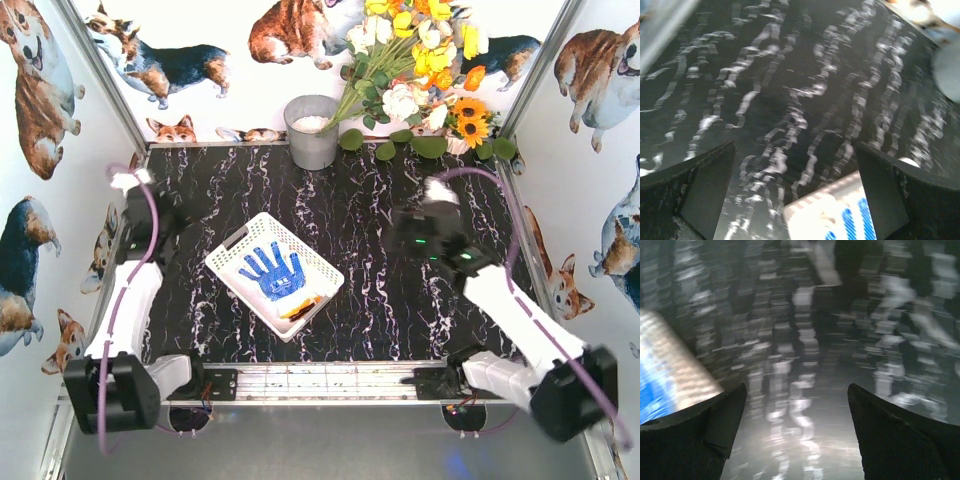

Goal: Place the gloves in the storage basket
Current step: Reset both arms

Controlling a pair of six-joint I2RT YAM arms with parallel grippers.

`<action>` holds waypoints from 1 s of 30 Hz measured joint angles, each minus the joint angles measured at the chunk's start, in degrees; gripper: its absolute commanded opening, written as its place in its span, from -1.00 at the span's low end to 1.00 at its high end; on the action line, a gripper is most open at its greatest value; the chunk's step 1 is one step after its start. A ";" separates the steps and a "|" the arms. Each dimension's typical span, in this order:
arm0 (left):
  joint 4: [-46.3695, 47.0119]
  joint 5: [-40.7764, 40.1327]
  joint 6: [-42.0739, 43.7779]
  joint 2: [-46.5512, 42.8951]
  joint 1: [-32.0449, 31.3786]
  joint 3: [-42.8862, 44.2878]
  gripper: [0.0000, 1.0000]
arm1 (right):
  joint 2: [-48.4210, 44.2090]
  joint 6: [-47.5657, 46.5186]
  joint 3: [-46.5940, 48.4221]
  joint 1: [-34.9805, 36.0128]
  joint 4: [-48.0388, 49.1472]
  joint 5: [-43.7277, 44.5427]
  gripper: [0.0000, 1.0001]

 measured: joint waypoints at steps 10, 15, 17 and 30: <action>28.98 -11.32 6.10 -6.14 6.21 -28.89 0.99 | -11.96 -14.86 -26.01 -22.86 21.55 7.17 0.99; 51.80 -10.80 12.02 -0.83 4.50 -41.66 0.99 | -4.20 -20.79 -38.18 -22.84 44.35 10.29 0.99; 59.06 -9.68 14.84 4.37 3.21 -42.60 0.99 | 1.79 -22.49 -38.86 -22.88 50.23 10.10 0.99; 76.61 -10.32 26.77 25.94 -6.29 -32.98 0.99 | 22.08 -28.13 -32.24 -21.68 71.17 5.90 0.99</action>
